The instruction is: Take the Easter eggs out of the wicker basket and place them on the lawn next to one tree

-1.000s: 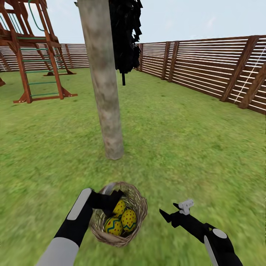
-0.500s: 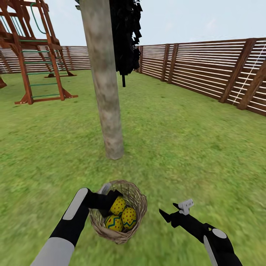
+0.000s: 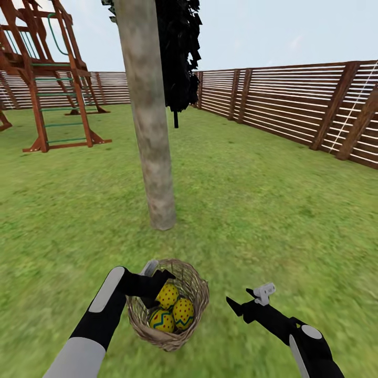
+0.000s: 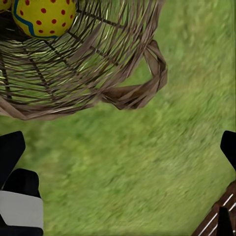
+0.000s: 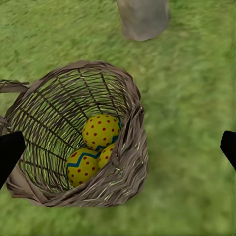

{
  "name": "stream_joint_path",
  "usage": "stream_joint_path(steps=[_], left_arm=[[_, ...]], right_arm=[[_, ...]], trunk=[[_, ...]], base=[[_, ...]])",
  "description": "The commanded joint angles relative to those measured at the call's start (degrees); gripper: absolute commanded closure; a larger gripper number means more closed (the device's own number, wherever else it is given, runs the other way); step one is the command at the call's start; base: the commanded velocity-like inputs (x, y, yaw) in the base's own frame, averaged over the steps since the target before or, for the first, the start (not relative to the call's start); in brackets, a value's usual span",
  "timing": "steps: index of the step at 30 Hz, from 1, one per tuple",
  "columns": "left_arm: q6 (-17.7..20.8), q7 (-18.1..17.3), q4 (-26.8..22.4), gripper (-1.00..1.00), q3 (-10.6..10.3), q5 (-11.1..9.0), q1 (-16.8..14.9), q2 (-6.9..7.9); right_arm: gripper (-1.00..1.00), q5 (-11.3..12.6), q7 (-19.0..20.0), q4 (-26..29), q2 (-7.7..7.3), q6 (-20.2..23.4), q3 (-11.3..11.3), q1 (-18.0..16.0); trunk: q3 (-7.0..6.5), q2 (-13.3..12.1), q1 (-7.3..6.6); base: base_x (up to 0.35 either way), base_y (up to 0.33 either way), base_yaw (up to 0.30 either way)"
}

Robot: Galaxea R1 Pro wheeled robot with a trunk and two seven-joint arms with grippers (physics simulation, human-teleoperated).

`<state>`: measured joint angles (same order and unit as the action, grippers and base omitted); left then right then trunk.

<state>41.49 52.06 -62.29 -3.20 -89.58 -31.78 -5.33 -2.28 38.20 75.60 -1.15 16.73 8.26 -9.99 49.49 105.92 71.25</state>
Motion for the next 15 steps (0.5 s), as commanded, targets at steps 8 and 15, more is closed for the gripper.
stream_joint_path(steps=[8,15], left_arm=[[4.0,-0.5,-0.7,-1.0,0.2,-0.6,0.0,-0.03],[7.1,-5.4,-3.3,-1.0,0.4,-0.5,0.0,0.1]], right_arm=[[-1.0,-0.4,0.2,0.0,0.16,0.2,0.1,0.0],[-1.0,-0.5,0.1,-0.3,0.19,0.2,0.1,0.0]], trunk=[[-0.69,0.0,0.0],[-1.33,0.0,0.0]], base=[[-0.183,0.0,0.011],[-0.077,0.0,0.066]])
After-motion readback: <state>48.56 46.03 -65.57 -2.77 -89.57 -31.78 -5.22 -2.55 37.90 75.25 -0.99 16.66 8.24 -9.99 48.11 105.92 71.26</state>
